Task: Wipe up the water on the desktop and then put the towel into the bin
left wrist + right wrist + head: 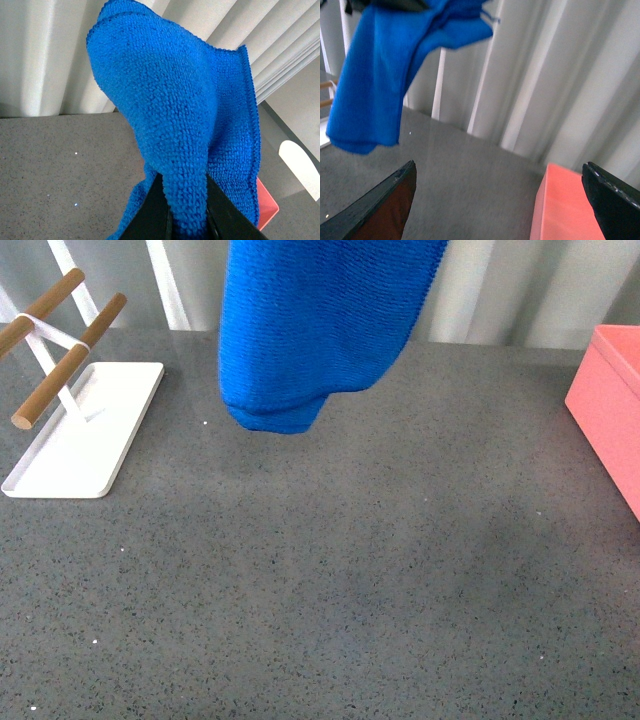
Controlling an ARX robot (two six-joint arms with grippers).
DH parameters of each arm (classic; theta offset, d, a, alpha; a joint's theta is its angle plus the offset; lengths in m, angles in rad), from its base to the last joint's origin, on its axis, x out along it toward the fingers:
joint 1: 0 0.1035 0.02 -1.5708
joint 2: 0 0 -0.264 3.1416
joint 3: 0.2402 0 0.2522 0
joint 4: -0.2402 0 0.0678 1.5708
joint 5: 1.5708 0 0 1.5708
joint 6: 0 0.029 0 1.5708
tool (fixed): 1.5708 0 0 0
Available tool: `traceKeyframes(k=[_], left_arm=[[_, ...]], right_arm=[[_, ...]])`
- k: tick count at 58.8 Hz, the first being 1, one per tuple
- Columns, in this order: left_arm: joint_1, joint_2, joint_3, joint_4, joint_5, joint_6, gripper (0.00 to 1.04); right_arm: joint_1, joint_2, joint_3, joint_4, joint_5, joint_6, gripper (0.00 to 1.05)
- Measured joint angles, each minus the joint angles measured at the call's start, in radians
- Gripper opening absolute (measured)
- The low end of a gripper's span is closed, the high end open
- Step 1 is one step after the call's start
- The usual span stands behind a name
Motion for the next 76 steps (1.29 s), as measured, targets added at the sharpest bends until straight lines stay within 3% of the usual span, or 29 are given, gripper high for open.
traceKeyframes(k=[5, 12, 22, 35, 48, 76], left_arm=[[-0.010, 0.008, 0.000, 0.000, -0.006, -0.018, 0.05], [-0.017, 0.010, 0.002, 0.002, -0.007, -0.035, 0.05], [-0.025, 0.010, 0.016, 0.001, -0.006, -0.068, 0.05], [-0.034, 0.010, 0.027, -0.004, -0.001, -0.110, 0.05], [-0.051, 0.010, 0.032, -0.012, 0.005, -0.156, 0.05], [-0.087, 0.010, 0.063, -0.051, 0.007, -0.206, 0.05]], right_arm=[[-0.015, 0.226, 0.074, 0.219, -0.053, 0.003, 0.98], [0.023, 0.446, 0.117, 0.391, -0.047, 0.078, 0.98], [0.161, 0.719, 0.127, 0.571, 0.001, 0.171, 0.98], [0.318, 0.941, 0.150, 0.756, 0.014, 0.186, 0.98], [0.377, 1.113, 0.225, 0.850, -0.006, 0.168, 0.98], [0.487, 1.281, 0.340, 0.868, -0.142, 0.114, 0.98]])
